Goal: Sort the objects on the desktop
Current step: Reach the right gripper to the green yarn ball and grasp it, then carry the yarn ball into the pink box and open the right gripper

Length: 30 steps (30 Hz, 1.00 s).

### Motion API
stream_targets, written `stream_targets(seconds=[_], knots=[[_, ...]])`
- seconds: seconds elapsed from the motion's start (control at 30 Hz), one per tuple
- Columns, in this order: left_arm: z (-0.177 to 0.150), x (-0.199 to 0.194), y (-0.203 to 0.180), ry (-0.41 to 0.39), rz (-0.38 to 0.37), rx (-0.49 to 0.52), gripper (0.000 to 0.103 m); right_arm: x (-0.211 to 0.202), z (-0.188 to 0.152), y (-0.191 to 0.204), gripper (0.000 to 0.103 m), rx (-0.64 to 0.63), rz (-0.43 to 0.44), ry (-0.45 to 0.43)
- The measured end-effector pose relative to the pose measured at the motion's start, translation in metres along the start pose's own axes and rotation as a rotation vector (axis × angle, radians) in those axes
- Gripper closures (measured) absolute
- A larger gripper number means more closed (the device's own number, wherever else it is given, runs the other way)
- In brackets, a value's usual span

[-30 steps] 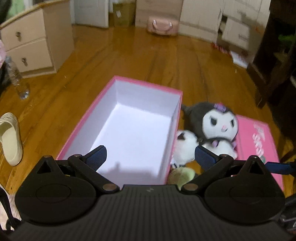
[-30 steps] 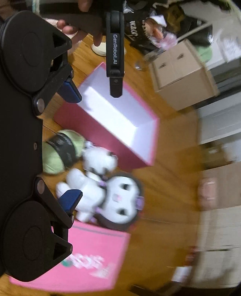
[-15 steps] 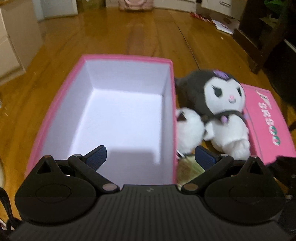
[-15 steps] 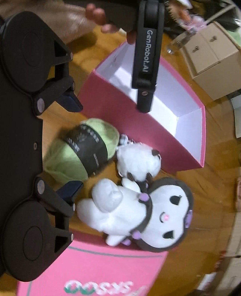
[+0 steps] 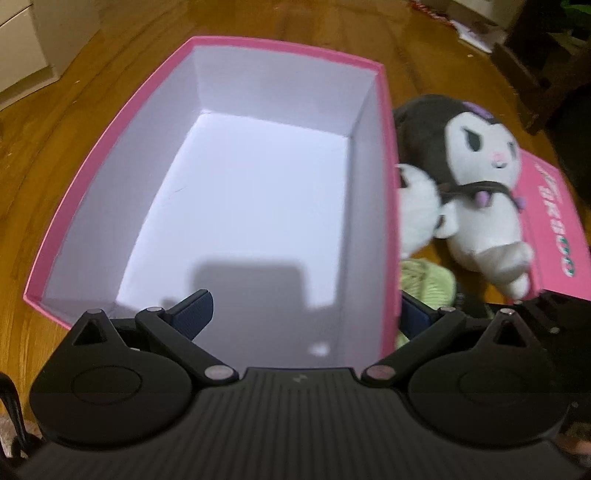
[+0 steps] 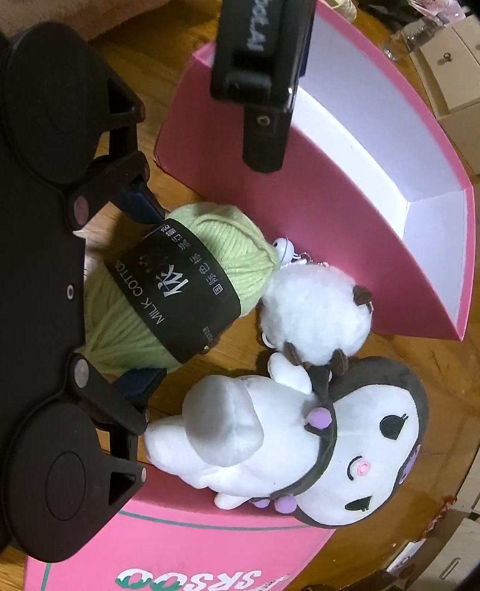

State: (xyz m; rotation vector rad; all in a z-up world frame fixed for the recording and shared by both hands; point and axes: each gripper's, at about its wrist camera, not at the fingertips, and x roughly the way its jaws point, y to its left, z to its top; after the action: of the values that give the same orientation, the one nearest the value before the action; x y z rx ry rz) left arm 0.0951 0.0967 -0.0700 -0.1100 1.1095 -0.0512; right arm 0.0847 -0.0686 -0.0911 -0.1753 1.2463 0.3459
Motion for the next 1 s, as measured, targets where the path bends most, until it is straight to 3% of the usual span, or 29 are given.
stream_targets(seconds=[0.13,0.4,0.67,0.83,1.0], knots=[[-0.001,0.001,-0.004,-0.002,-0.011,0.014,0.000,-0.004,-0.003,-0.001,0.023,-0.015,-0.005,-0.011],[0.001,-0.004,-0.008,-0.033,-0.071,0.020,0.000,-0.022,-0.005,-0.019,0.039,0.085,0.052,-0.037],[0.015,-0.021,-0.010,-0.085,-0.106,0.023,0.000,-0.062,-0.011,-0.029,0.039,0.157,0.104,-0.125],[0.015,-0.034,0.002,-0.099,-0.075,0.043,0.000,-0.082,-0.011,-0.021,0.039,0.107,0.046,-0.190],[0.022,-0.053,0.015,-0.146,-0.070,0.009,0.000,-0.058,-0.002,-0.003,0.039,0.148,0.023,-0.240]])
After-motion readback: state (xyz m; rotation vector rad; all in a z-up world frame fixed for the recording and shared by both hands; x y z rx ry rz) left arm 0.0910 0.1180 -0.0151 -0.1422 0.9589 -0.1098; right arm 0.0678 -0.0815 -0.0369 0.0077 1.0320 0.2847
